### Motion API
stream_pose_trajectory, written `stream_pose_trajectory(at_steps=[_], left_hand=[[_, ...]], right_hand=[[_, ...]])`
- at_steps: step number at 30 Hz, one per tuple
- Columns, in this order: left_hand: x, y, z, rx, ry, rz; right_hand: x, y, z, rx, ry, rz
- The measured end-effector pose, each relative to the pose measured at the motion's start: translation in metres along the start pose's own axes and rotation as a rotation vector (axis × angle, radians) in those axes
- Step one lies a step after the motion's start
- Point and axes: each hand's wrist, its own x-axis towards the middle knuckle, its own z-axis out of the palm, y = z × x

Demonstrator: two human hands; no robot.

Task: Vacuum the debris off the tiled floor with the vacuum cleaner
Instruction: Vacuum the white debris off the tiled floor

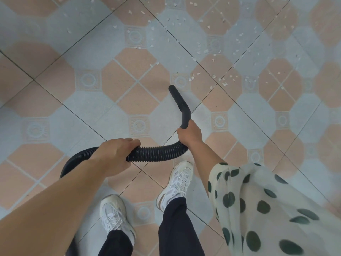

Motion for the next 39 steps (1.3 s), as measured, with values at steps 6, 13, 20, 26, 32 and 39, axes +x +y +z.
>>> stream_pose_trajectory(at_steps=[6,13,20,26,32,39], left_hand=[[0.028,0.020,-0.015,0.013,0.029,-0.016],[0.074,0.060,-0.029,0.013,0.037,-0.021],[0.100,0.079,-0.040,-0.039,0.048,-0.080],[0.110,0.079,-0.049,-0.037,0.070,-0.104],[0.111,0.074,-0.050,-0.059,0.068,-0.113],[0.113,0.054,-0.063,-0.072,0.058,-0.115]], right_hand=[[0.022,-0.003,-0.028,0.043,0.034,0.056],[0.054,0.007,-0.081,0.052,0.051,0.117],[0.087,-0.010,-0.110,0.014,0.037,0.060],[0.102,-0.026,-0.117,-0.046,0.011,0.010],[0.108,-0.036,-0.117,-0.087,-0.026,-0.042],[0.110,-0.059,-0.111,-0.123,-0.032,-0.060]])
